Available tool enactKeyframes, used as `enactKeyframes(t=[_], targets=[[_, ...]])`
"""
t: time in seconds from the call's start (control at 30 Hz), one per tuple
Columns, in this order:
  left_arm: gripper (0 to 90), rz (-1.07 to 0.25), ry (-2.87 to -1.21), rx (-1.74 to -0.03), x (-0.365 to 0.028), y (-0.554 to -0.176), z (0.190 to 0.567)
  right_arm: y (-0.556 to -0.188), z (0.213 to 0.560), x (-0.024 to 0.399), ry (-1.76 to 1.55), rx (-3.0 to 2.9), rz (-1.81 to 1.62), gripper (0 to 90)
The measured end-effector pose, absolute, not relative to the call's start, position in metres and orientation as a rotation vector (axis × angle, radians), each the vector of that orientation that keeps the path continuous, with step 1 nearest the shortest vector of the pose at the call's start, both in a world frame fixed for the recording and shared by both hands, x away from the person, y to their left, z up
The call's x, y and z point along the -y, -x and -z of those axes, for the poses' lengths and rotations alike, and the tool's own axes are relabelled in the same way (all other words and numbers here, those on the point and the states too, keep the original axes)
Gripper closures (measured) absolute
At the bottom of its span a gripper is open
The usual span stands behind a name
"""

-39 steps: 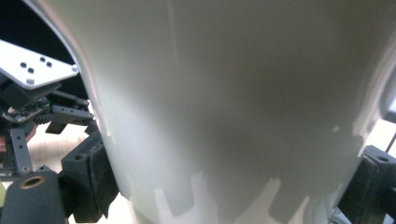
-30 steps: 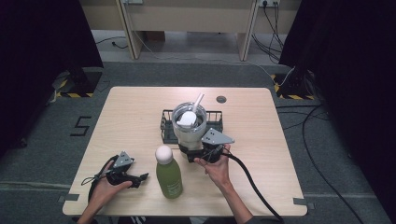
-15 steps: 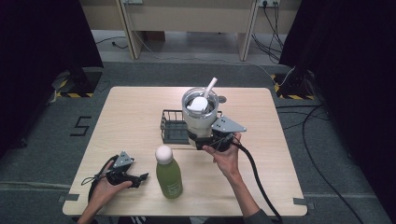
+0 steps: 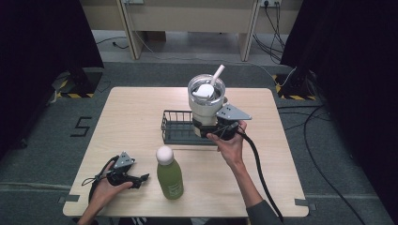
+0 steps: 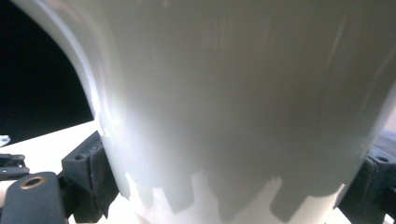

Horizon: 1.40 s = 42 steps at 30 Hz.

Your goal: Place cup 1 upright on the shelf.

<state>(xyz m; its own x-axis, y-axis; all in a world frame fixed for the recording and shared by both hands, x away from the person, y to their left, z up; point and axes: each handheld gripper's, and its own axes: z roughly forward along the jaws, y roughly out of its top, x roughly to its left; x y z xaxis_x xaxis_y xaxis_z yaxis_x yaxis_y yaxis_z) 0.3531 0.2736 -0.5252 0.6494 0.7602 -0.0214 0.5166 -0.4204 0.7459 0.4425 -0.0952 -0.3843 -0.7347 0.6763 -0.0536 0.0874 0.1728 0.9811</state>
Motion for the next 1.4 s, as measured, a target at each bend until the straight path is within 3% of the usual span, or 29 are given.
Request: enactKeyframes(t=[0.77, 1.4], targets=[[9.7, -0.414, -2.113, -0.988, -0.274, -0.353, 0.525, -0.489, 0.399, 0.102, -0.815, -1.921, -1.522, 11.5], [9.7, -0.413, -2.113, -0.986, -0.274, -0.354, 0.525, -0.496, 0.418, 0.095, -0.828, -1.931, -1.499, 11.5]])
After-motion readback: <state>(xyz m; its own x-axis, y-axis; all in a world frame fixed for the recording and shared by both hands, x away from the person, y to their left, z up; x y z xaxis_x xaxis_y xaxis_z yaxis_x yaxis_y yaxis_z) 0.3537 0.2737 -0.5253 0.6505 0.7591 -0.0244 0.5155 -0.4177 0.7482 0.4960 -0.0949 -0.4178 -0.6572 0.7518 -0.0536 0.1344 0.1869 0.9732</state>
